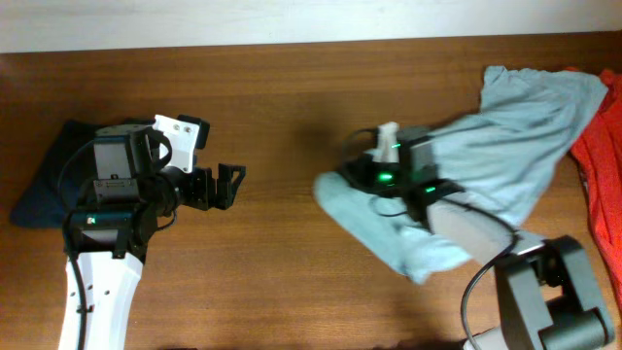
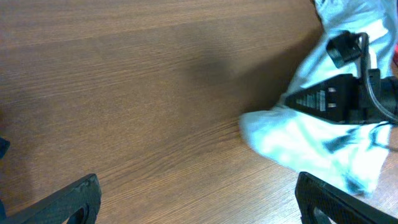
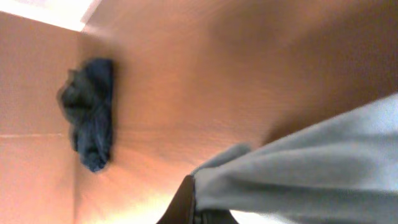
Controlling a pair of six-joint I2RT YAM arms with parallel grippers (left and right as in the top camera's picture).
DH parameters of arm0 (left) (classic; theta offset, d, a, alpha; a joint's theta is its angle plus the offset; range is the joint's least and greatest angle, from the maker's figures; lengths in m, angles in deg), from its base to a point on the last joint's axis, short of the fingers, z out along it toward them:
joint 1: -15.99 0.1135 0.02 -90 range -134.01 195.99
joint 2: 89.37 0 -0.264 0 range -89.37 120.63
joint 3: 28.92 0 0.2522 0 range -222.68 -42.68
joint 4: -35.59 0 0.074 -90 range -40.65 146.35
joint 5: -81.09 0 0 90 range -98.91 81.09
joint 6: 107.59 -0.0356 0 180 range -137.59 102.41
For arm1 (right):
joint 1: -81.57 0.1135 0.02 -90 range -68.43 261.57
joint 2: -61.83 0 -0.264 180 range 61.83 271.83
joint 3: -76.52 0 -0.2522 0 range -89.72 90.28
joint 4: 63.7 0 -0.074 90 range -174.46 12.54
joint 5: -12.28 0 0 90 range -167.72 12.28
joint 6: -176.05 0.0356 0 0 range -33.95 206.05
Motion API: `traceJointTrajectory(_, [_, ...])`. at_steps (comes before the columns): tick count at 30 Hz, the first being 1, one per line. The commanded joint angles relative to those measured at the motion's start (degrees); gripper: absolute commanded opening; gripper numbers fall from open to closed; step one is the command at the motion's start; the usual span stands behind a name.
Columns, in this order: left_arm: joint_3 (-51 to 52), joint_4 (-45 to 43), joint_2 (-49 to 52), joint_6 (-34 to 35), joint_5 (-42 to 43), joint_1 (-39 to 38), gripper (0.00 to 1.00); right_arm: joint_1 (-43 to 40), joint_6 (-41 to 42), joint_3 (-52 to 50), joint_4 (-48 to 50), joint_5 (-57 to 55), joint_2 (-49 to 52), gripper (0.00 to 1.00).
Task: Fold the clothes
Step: 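Grasp the light blue t-shirt with the right gripper and drag it leftward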
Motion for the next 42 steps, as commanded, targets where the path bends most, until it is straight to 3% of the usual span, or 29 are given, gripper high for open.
traceJointTrajectory(1, [-0.96,-0.15,-0.02,0.31,0.81,-0.17,1.00,9.20,7.15,0.15,7.82,-12.11,-0.74,0.05])
traceJointTrajectory(2, [-0.96,-0.20,-0.02,0.31,0.81,-0.17,0.99,12.35,7.13,0.15,10.43,-16.35,-0.74,0.23])
traceJointTrajectory(3, [-0.96,-0.20,-0.02,0.31,0.81,-0.17,0.99,13.49,7.10,0.15,10.67,-17.75,-0.74,0.32])
traceJointTrajectory(5, [-0.96,-0.20,-0.02,0.31,0.81,-0.17,0.99,14.49,7.06,0.15,10.51,-18.75,-0.76,0.59])
traceJointTrajectory(8, [-0.96,-0.17,-0.02,0.31,0.81,-0.17,0.99,12.33,1.75,0.15,9.73,-14.08,-1.22,0.75])
traceJointTrajectory(10, [-0.96,-0.15,-0.02,0.31,0.81,-0.17,0.99,9.92,-1.49,0.24,6.97,-10.80,-2.19,0.77])
traceJointTrajectory(14, [-0.90,-0.02,0.00,0.31,0.81,-0.17,0.99,3.37,-11.82,3.19,-13.77,-9.84,-6.12,0.76])
traceJointTrajectory(17, [-0.87,0.00,0.76,0.28,0.81,-0.17,0.99,0.68,-18.84,6.78,-29.44,-12.52,-6.64,0.72])
traceJointTrajectory(20, [-0.85,-0.02,2.54,0.28,0.81,-0.20,0.99,0.57,-21.35,7.13,-36.28,-18.78,-6.47,0.70])
traceJointTrajectory(23, [-0.85,-0.02,5.16,0.26,0.81,-0.72,0.99,0.74,-21.51,7.13,-37.35,-20.06,-5.18,0.70])
traceJointTrajectory(26, [-0.85,0.00,9.62,-0.13,0.83,-2.34,0.99,0.74,-21.53,7.13,-37.99,-20.09,-2.67,0.60])
traceJointTrajectory(29, [-0.85,0.02,12.76,-0.13,0.83,-3.89,0.99,1.38,-21.62,7.13,-40.30,-20.04,-0.63,0.60])
traceJointTrajectory(33, [-0.87,-0.35,13.46,-0.15,0.79,-4.79,0.99,2.99,-25.92,7.13,-41.29,-19.02,-0.28,0.74])
traceJointTrajectory(42, [-0.87,-0.85,13.42,-0.13,0.79,-4.79,0.99,3.28,-33.48,7.17,-46.58,-17.51,-0.28,0.79])
